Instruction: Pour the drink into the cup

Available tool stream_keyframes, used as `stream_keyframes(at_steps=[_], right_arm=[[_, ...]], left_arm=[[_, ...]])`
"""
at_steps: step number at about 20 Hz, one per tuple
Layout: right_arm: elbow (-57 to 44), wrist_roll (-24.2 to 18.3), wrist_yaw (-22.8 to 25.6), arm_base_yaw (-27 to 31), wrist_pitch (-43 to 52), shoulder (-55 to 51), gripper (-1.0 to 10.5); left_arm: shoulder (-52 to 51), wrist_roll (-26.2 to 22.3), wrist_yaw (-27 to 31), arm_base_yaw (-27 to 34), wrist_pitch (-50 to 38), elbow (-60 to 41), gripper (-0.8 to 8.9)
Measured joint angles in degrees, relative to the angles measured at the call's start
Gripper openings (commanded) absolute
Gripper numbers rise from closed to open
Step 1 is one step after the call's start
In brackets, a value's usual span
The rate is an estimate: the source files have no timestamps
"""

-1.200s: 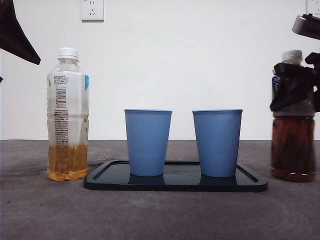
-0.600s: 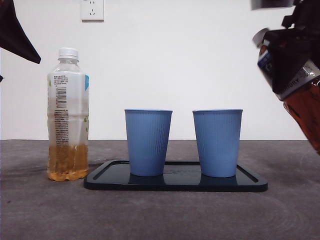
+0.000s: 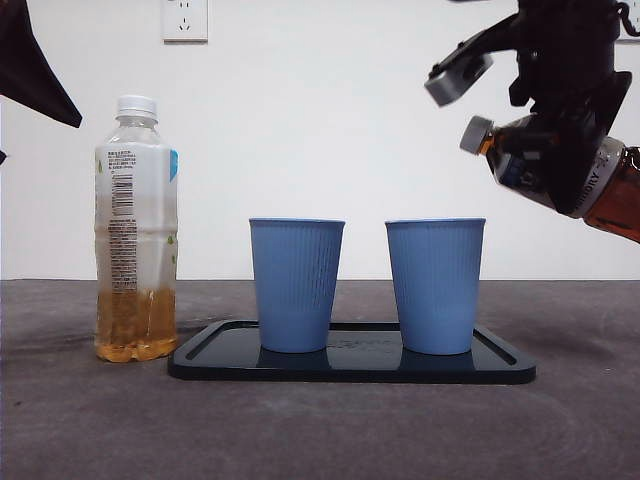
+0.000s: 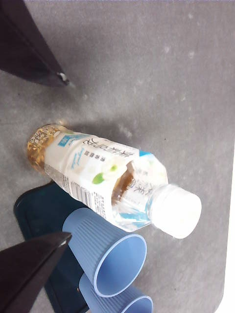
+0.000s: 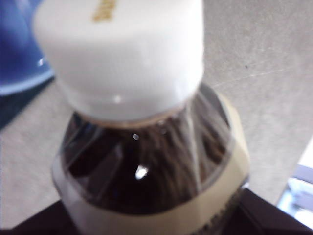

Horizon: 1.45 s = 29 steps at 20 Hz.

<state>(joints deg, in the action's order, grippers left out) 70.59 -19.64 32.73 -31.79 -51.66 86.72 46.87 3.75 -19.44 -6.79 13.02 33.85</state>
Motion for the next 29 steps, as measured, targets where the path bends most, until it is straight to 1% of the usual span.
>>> stream_keyframes(at_steps=[5,7,12,15,18,21,29], right_arm=[[0.1,-3.0,6.2,-2.8,-0.8,0.6,2.1],[0.1,-3.7,7.6,-3.8,-1.7,0.7,2.1],[0.2,-4.4,11.1,-5.9,-3.3,2.1,2.1],[0.2,-5.0,15.2,-7.0,-3.3,3.9,2.1],[0.2,-5.6,16.4,-7.2,-3.4,5.3,2.1],[0.2,-6.2,19.6,-8.2,-3.5,6.8,2.1],[0.2,-7.3,20.1,-9.1,-3.5,6.9,2.1]], left_arm=[[0.1,0.0,0.0,0.0,0.0,0.0,4.68],[0.1,0.1,0.0,0.0,0.0,0.0,4.68],[0.1,0.2,0.0,0.0,0.0,0.0,4.68],[0.1,0.2,0.0,0.0,0.0,0.0,4.68],[0.1,0.2,0.0,0.0,0.0,0.0,4.68],[0.1,0.2,0.0,0.0,0.0,0.0,4.68],[0.1,0.2,0.0,-0.6,0.0,0.0,4.68]])
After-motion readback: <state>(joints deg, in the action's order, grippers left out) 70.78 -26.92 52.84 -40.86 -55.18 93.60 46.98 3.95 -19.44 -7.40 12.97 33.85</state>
